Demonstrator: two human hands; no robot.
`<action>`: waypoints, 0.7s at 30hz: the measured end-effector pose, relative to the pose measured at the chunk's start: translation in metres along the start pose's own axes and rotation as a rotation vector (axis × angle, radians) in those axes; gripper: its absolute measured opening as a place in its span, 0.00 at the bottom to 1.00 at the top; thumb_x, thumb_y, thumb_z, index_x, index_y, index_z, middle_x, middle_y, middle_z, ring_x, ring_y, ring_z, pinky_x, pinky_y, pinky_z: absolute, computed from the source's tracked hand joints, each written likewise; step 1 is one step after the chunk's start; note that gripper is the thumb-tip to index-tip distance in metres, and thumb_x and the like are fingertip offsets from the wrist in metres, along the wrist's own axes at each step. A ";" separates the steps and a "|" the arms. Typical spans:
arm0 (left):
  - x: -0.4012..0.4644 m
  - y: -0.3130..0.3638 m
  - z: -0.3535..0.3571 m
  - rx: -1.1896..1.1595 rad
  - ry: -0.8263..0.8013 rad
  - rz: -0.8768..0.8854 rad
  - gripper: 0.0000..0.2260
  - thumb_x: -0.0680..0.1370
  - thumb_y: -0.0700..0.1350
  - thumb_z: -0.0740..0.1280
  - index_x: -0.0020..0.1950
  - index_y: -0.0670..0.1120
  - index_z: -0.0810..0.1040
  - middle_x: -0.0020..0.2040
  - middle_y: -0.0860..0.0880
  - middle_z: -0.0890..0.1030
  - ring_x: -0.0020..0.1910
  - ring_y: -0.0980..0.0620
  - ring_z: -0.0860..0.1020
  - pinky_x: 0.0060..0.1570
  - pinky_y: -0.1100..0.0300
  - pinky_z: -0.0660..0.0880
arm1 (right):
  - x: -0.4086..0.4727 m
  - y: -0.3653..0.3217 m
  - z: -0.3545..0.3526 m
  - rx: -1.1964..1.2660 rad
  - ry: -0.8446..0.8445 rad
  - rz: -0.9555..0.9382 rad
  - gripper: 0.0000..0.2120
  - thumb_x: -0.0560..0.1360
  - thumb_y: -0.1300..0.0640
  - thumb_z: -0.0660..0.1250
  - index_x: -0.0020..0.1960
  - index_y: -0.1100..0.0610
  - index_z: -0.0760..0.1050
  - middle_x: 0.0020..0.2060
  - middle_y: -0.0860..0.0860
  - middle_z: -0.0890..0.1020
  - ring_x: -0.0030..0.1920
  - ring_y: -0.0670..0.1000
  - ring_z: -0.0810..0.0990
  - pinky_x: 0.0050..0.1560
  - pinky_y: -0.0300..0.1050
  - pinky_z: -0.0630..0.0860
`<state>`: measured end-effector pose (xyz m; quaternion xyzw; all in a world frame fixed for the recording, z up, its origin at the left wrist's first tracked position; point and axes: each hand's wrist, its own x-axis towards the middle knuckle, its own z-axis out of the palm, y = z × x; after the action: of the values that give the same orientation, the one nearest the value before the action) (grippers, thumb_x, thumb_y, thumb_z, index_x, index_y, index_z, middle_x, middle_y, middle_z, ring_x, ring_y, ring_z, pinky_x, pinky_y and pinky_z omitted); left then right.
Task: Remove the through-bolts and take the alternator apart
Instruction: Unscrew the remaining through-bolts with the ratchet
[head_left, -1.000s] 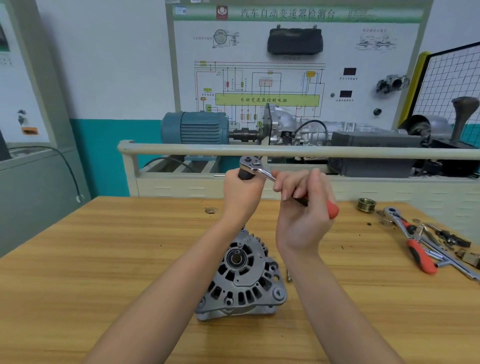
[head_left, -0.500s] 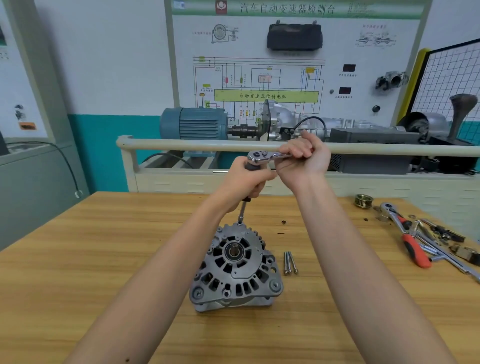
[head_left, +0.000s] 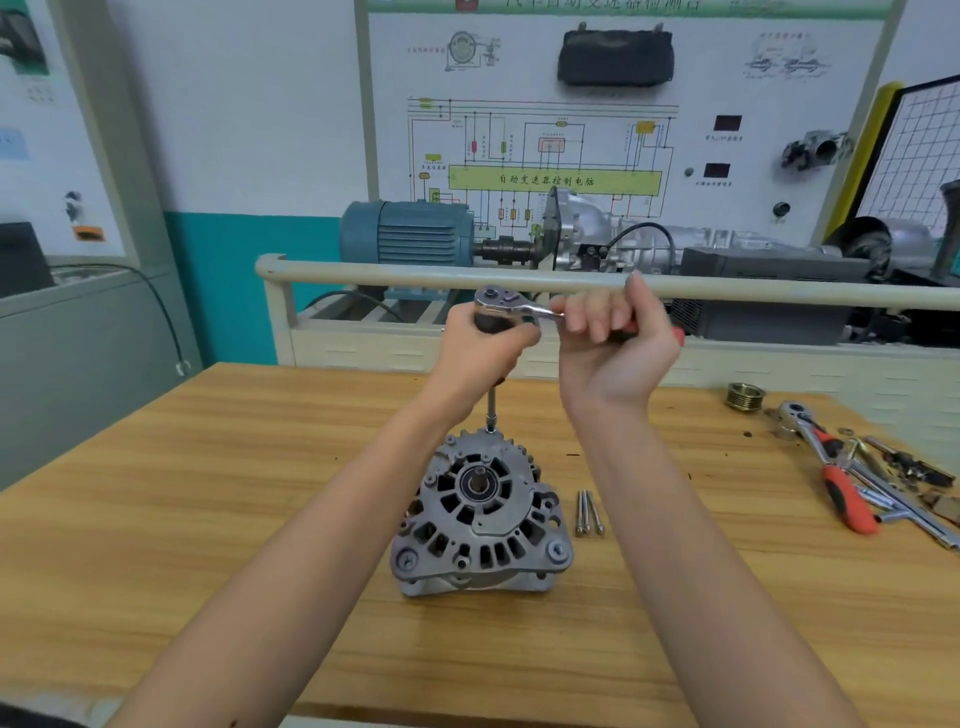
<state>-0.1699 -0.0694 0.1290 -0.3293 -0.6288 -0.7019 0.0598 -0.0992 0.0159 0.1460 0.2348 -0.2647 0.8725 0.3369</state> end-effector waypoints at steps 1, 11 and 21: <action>-0.002 0.000 -0.002 0.006 -0.040 0.014 0.11 0.68 0.38 0.68 0.28 0.46 0.70 0.21 0.51 0.67 0.22 0.53 0.63 0.26 0.63 0.61 | 0.011 -0.003 -0.002 0.055 0.034 0.098 0.26 0.79 0.60 0.53 0.22 0.54 0.65 0.18 0.48 0.63 0.21 0.49 0.64 0.32 0.42 0.73; 0.000 0.003 -0.001 -0.039 -0.176 -0.038 0.15 0.68 0.39 0.66 0.24 0.49 0.66 0.20 0.51 0.63 0.20 0.53 0.58 0.24 0.65 0.57 | 0.049 -0.006 0.000 0.258 0.149 0.455 0.26 0.79 0.58 0.54 0.21 0.54 0.62 0.16 0.45 0.61 0.17 0.46 0.60 0.23 0.36 0.65; 0.001 -0.001 0.013 0.027 0.266 -0.042 0.17 0.72 0.32 0.64 0.28 0.48 0.64 0.22 0.53 0.65 0.25 0.55 0.61 0.26 0.61 0.58 | -0.043 0.017 0.002 -0.128 -0.076 -0.266 0.16 0.76 0.63 0.55 0.30 0.57 0.65 0.23 0.53 0.69 0.30 0.54 0.70 0.45 0.50 0.74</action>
<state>-0.1666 -0.0569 0.1285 -0.2194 -0.6316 -0.7317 0.1323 -0.0824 -0.0160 0.1165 0.2784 -0.2990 0.7920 0.4536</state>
